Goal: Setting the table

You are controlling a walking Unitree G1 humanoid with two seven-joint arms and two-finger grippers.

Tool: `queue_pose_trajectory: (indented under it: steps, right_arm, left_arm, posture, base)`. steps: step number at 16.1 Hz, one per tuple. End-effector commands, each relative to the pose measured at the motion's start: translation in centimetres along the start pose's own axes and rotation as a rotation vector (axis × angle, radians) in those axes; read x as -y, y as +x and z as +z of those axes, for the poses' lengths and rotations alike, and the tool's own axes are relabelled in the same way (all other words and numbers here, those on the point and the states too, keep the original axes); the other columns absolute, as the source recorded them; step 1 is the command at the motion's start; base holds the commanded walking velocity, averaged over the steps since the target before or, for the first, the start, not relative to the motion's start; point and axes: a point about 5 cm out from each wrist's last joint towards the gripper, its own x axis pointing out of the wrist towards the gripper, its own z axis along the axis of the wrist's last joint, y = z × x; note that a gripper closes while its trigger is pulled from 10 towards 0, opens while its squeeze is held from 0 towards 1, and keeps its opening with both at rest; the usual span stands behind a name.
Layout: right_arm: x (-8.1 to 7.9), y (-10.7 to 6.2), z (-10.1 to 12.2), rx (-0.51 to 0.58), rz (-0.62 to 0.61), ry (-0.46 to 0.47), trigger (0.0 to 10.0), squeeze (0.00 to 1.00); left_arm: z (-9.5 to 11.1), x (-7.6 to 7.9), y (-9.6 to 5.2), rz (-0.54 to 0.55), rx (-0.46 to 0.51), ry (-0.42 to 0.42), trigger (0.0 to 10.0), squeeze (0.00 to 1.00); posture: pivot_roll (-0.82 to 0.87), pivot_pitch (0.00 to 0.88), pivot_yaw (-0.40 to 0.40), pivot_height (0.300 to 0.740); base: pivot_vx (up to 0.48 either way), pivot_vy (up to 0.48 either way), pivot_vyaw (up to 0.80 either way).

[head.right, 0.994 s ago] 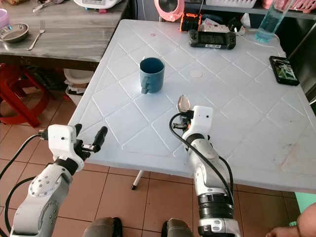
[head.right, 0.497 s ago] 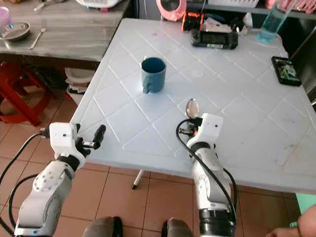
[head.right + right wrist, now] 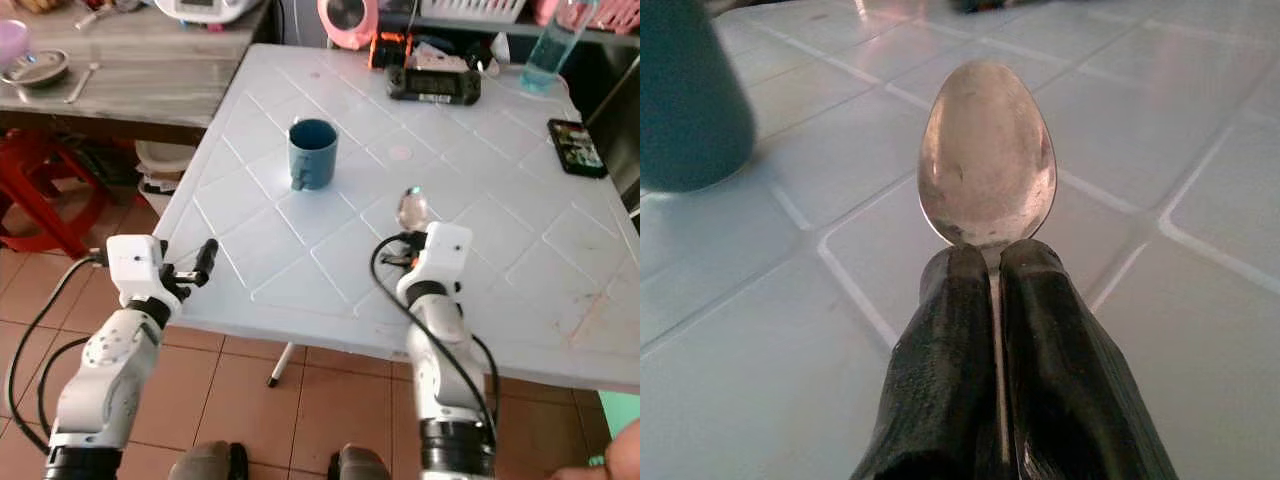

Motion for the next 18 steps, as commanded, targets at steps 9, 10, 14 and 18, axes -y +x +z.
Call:
queue_pose_trajectory:
  steps: [9, 10, 14, 18]
  right_arm:
    - [-0.29, -0.05, -0.20, 0.028, -0.010, -0.059, 10.0, 0.00]
    - [-0.29, -0.01, -0.14, 0.038, -0.012, -0.053, 10.0, 0.00]
    - [-0.16, 0.04, -0.26, 0.042, -0.019, -0.061, 10.0, 0.00]
    - [-0.39, 0.05, -0.33, 0.040, -0.016, -0.063, 10.0, 0.00]
  left_arm:
    - [0.21, -0.12, 0.54, -0.005, 0.029, 0.004, 10.0, 0.00]
    - [0.21, -0.03, 0.61, -0.007, 0.030, 0.002, 10.0, 0.00]
    - [0.08, 0.06, 0.50, -0.012, 0.033, 0.001, 10.0, 0.00]
    - [0.10, 0.10, 0.54, -0.017, 0.037, 0.001, 10.0, 0.00]
  posture:
    - [-0.02, 0.000, 0.003, 0.740]
    - [-0.02, 0.000, 0.003, 0.740]
    - [-0.01, 0.000, 0.003, 0.740]
    - [-0.01, 0.000, 0.001, 0.740]
  base:
    - [0.000, 0.190, 0.00]
    - [0.000, 0.480, 0.00]
    - [0.000, 0.480, 0.00]
    - [0.000, 0.480, 0.00]
